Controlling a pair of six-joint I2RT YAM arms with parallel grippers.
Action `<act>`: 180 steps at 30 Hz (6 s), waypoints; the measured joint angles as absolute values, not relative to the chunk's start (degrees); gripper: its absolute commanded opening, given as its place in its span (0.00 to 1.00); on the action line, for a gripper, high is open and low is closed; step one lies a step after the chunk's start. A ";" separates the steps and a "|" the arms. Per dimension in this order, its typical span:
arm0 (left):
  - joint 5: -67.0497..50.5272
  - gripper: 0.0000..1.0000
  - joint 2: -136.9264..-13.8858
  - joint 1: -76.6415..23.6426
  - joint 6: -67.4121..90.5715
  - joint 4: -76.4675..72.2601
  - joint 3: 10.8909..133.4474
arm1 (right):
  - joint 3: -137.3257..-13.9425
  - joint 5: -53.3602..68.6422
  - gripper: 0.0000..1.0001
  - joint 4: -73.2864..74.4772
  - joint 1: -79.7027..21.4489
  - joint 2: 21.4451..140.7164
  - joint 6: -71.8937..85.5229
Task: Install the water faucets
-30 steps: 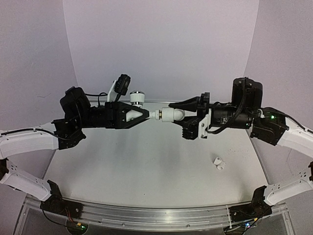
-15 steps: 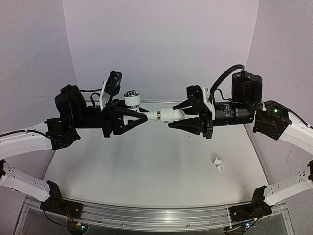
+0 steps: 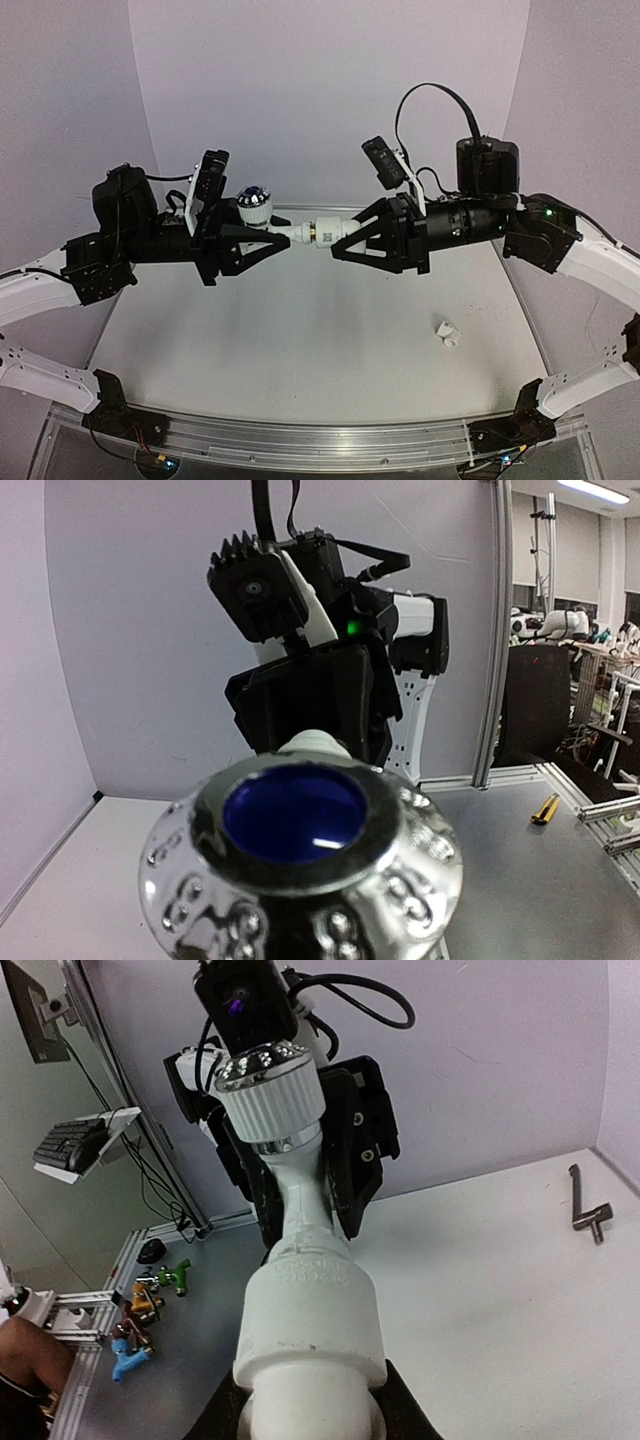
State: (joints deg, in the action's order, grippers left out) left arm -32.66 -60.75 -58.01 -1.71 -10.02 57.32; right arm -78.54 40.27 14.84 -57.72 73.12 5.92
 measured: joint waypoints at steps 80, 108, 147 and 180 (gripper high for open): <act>-29.39 0.00 -66.55 -57.87 39.91 -11.46 61.16 | -75.54 20.25 0.14 13.40 -61.57 68.99 -43.94; -17.82 0.00 -65.34 -58.72 44.93 -0.44 65.18 | -75.75 17.63 0.01 12.02 -61.45 72.52 -28.12; -11.92 0.00 -58.68 -56.95 33.31 -8.91 53.48 | -81.45 31.83 0.98 16.30 -49.54 72.34 -8.66; -27.39 0.00 -69.04 -55.29 65.51 -31.34 51.15 | -64.27 19.69 0.40 -3.78 -59.57 67.89 -93.19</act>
State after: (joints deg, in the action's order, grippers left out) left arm -27.39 -69.04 -55.29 65.51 -31.34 51.15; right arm -64.27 19.69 -3.78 -59.57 67.89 -93.19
